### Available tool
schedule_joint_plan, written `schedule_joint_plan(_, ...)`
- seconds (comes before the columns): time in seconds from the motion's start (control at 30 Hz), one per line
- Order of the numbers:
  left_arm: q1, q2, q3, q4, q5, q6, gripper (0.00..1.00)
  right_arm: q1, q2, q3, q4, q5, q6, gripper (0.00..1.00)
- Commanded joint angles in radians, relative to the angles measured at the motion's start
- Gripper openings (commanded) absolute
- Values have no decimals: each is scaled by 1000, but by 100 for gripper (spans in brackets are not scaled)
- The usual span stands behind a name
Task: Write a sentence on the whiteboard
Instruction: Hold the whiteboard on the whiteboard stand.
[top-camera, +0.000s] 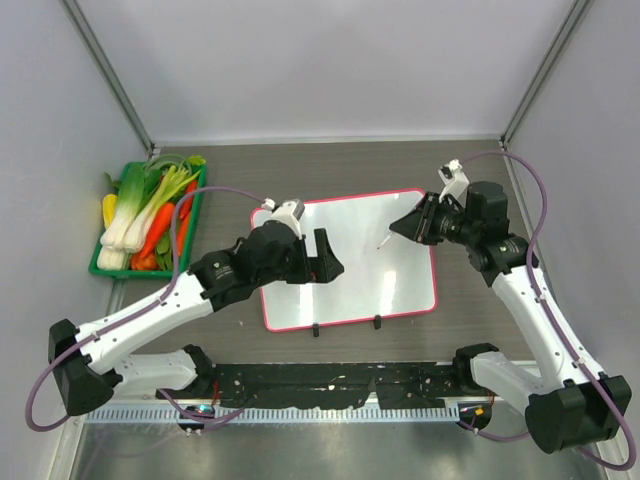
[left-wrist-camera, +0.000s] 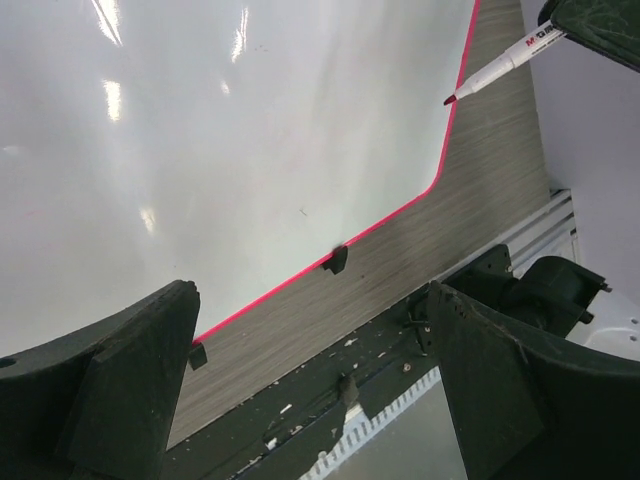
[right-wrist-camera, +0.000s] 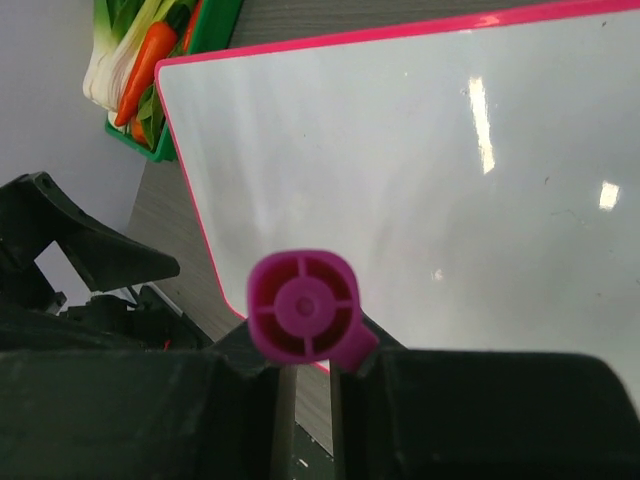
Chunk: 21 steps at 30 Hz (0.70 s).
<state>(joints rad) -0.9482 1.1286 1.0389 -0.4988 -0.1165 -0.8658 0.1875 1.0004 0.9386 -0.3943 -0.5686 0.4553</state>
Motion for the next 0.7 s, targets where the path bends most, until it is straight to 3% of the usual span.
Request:
schedule_joint_plan(0.0,9,-7,-59,124,25,89,100,-2,-63,-78,23,9,-35,1)
schedule_joint_plan(0.2,55,-4,-69,183,58,103,100,-2,-183,-109,17,-7,-10,1)
schedule_joint_plan(0.67,298,17,-154,325,391,102,100,-2,-240,-241,112,36,14,1)
